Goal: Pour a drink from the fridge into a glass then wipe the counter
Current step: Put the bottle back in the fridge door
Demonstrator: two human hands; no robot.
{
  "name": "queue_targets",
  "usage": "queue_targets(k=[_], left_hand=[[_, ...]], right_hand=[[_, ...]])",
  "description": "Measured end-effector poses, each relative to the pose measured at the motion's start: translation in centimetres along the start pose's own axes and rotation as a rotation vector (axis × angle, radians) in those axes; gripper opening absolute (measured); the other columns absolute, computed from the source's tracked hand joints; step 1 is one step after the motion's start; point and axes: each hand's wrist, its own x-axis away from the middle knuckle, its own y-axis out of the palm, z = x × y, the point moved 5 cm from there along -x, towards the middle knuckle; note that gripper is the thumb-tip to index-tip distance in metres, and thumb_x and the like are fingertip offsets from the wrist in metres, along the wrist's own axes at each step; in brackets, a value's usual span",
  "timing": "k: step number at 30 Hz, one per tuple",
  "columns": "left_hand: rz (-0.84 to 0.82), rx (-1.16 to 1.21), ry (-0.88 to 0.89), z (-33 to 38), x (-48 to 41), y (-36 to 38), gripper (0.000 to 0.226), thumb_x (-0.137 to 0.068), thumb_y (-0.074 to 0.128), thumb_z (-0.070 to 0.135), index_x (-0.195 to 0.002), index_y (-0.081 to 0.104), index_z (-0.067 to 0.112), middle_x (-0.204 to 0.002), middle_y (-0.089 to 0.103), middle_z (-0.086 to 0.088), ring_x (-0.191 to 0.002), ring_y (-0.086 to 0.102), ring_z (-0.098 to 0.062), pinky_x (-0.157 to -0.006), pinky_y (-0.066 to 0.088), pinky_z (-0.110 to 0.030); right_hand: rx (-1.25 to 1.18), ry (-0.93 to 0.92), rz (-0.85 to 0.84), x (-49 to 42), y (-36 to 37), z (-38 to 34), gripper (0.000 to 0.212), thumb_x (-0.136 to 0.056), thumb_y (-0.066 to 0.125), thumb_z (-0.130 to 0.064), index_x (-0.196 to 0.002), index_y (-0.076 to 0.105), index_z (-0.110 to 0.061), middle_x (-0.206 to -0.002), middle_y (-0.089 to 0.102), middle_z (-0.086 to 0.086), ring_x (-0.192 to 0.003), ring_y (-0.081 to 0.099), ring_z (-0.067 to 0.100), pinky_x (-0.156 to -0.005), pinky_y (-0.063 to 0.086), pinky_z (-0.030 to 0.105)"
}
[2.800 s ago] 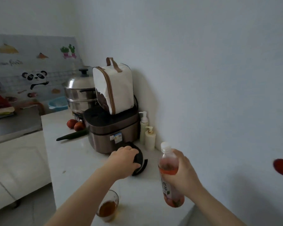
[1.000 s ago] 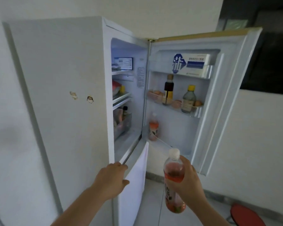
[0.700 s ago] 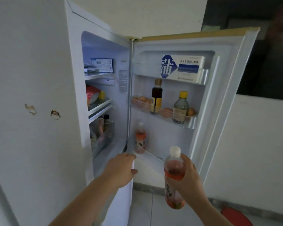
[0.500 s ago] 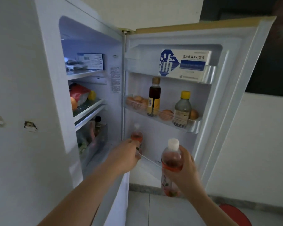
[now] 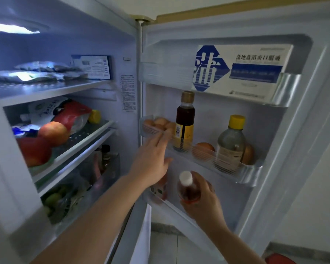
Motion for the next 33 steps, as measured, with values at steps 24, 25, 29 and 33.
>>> queue_targets(k=[24, 25, 29, 33], left_hand=[[-0.037, 0.041, 0.082, -3.0, -2.2, 3.8, 0.073, -0.092, 0.052, 0.030, -0.148, 0.004, 0.030, -0.159, 0.005, 0.006, -0.147, -0.003, -0.017, -0.120, 0.011, -0.044], [-0.040, 0.039, 0.079, -3.0, -2.2, 3.8, 0.074, -0.093, 0.052, 0.030, -0.147, 0.002, 0.031, -0.159, 0.003, 0.007, -0.147, -0.004, -0.016, -0.120, 0.010, -0.042], [-0.030, 0.037, 0.087, -3.0, -2.1, 3.9, 0.075, -0.092, 0.052, 0.031, -0.145, -0.002, 0.033, -0.159, 0.002, 0.009, -0.146, -0.005, -0.013, -0.120, 0.009, -0.040], [-0.025, 0.034, 0.079, -2.9, -2.1, 3.7, 0.074, -0.092, 0.052, 0.030, -0.147, 0.001, 0.031, -0.159, 0.004, 0.008, -0.147, -0.003, -0.014, -0.120, 0.011, -0.042]], right_hand=[[-0.108, 0.160, 0.021, -8.1, 9.6, 7.7, 0.054, -0.067, 0.081, -0.030, -0.114, 0.055, -0.020, -0.098, 0.062, -0.009, -0.090, 0.057, 0.006, -0.072, 0.040, 0.009], [-0.109, 0.162, 0.026, -8.3, 9.9, 7.8, 0.058, -0.066, 0.081, -0.033, -0.116, 0.054, -0.020, -0.102, 0.064, -0.008, -0.093, 0.059, 0.008, -0.076, 0.044, 0.014], [-0.144, 0.187, 0.027, -8.9, 10.5, 7.9, 0.054, -0.068, 0.079, -0.036, -0.113, 0.053, -0.025, -0.101, 0.066, -0.005, -0.093, 0.063, 0.011, -0.079, 0.051, 0.027], [-0.197, 0.164, -0.028, -8.9, 10.3, 7.1, 0.059, -0.065, 0.081, -0.025, -0.115, 0.050, -0.017, -0.096, 0.063, -0.003, -0.087, 0.059, 0.008, -0.079, 0.049, 0.024]])
